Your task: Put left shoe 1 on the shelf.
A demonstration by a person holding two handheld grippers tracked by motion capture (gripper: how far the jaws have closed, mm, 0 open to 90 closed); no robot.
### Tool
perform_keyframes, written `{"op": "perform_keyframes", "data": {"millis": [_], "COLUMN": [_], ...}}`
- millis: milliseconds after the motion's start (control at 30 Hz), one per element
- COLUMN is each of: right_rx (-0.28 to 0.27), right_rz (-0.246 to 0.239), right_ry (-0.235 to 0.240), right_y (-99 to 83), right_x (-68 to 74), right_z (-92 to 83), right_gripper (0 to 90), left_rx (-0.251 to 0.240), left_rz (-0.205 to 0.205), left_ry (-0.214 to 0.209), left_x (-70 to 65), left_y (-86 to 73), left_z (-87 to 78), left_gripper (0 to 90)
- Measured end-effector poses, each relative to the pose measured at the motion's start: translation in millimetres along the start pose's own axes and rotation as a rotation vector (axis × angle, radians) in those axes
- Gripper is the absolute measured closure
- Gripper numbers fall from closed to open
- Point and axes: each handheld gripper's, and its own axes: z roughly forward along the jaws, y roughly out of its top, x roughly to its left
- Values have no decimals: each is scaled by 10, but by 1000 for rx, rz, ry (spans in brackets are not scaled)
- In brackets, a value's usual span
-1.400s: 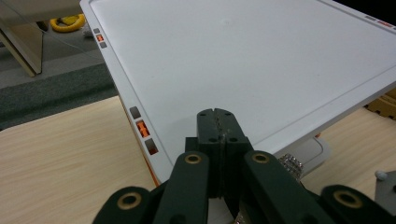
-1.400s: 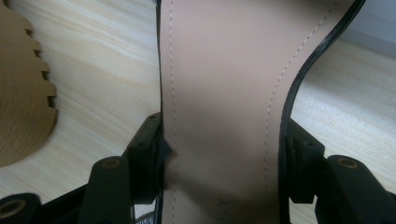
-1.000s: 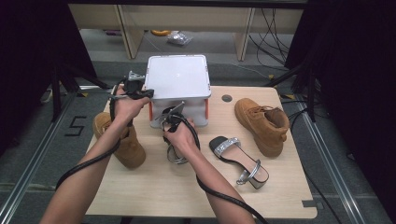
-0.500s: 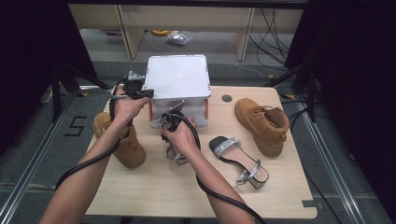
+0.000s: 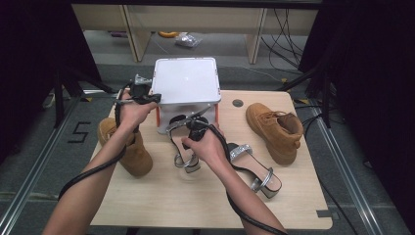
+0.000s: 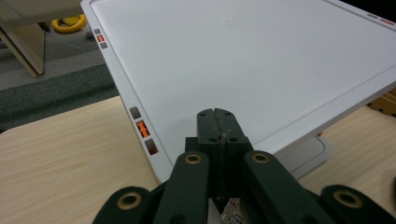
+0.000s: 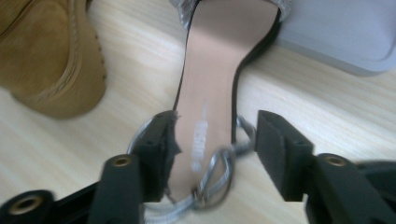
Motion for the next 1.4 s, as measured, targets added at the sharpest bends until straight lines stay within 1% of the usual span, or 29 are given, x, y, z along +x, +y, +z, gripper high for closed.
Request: {"op": "perform_keyframes", "data": {"millis": [33, 100, 133, 200, 233, 267, 300, 367, 400, 467, 500, 567, 733, 800, 833, 867, 900, 933, 967, 1000, 1033, 1067, 1100, 1133, 1200, 1267, 1333, 1367, 1400], "right_rx": [-12, -6, -8, -4, 13, 27, 48, 74, 98, 124, 130, 122, 108, 98, 97, 94, 88, 85, 68, 56, 51, 52, 46, 54, 41, 39, 26, 11, -4], "right_rz": [-10, -16, -41, -75, -70, -99, -91, -137, -164, -162, -176, -190, -183, -169, -157, -163, -165, -139, -153, -153, -151, -147, -144, -121, -122, -76, -60, -89, -95], "right_ry": [6, 4, 1, 21, 21, 17, 13, 2, 12, 23, 22, 61, 79, 67, 81, 93, 83, 81, 78, 72, 70, 70, 70, 72, 81, 92, 85, 98, 104], "right_y": [-27, -111, -142, -232, -265, -304, -340, -432, -502, -586, -614, -685, -733, -730, -731, -727, -731, -737, -738, -736, -734, -733, -736, -743, -749, -756, -751, -741, -732], "right_x": [-3, -27, -52, -80, -80, -103, -94, -121, -130, -123, -124, -113, -87, -68, -59, -76, -78, -64, -75, -74, -73, -72, -70, -57, -68, -47, -31, -42, -40], "right_z": [-28, -95, -117, -174, -184, -187, -190, -144, -104, -41, -11, 84, 261, 327, 356, 395, 423, 442, 466, 472, 477, 478, 481, 477, 474, 475, 483, 480, 480], "right_gripper": [542, 599, 619, 688, 717, 752, 775, 837, 876, 896, 900, 900, 900, 900, 900, 900, 900, 900, 900, 900, 900, 900, 900, 900, 900, 900, 900, 900, 900], "left_rx": [-3, -4, -4, -2, -1, -1, -1, -1, -2, -3, 0, 1, 8, 8, 9, 9, 10, 9, 10, 1, 9, -3, -1, 0, -1, -1, 8, 9, 10], "left_rz": [-6, -7, -9, -8, -7, -7, -9, -9, -11, -12, -10, -9, -2, 0, 0, 0, 0, 1, 4, -7, 3, -11, -9, -8, -8, -9, -1, 0, 1], "left_ry": [3, 4, 4, 5, 5, 5, 6, 5, 5, 3, 4, 4, 3, 2, 2, 2, 2, 1, 1, 2, 1, 2, 2, 2, 2, 2, 0, 1, 1], "left_x": [-7, -11, -12, -14, -15, -15, -17, -16, -15, -14, -14, -15, -4, -4, -4, -4, -3, -3, -3, -10, -3, -13, -13, -14, -14, -13, -2, -3, -3], "left_y": [0, 4, 6, 9, 10, 11, 12, 11, 10, 11, 13, 16, 12, 13, 14, 14, 14, 14, 14, 13, 14, 13, 13, 14, 14, 12, 13, 14, 15], "left_z": [2, 5, 6, 7, 7, 7, 8, 8, 8, 9, 9, 10, 1, 2, 2, 2, 1, 2, 1, 8, 2, 11, 10, 11, 11, 10, 3, 2, 2], "left_gripper": [897, 897, 897, 897, 897, 897, 897, 897, 897, 897, 897, 897, 897, 897, 897, 897, 897, 897, 897, 897, 897, 897, 897, 897, 897, 897, 897, 897, 897]}}
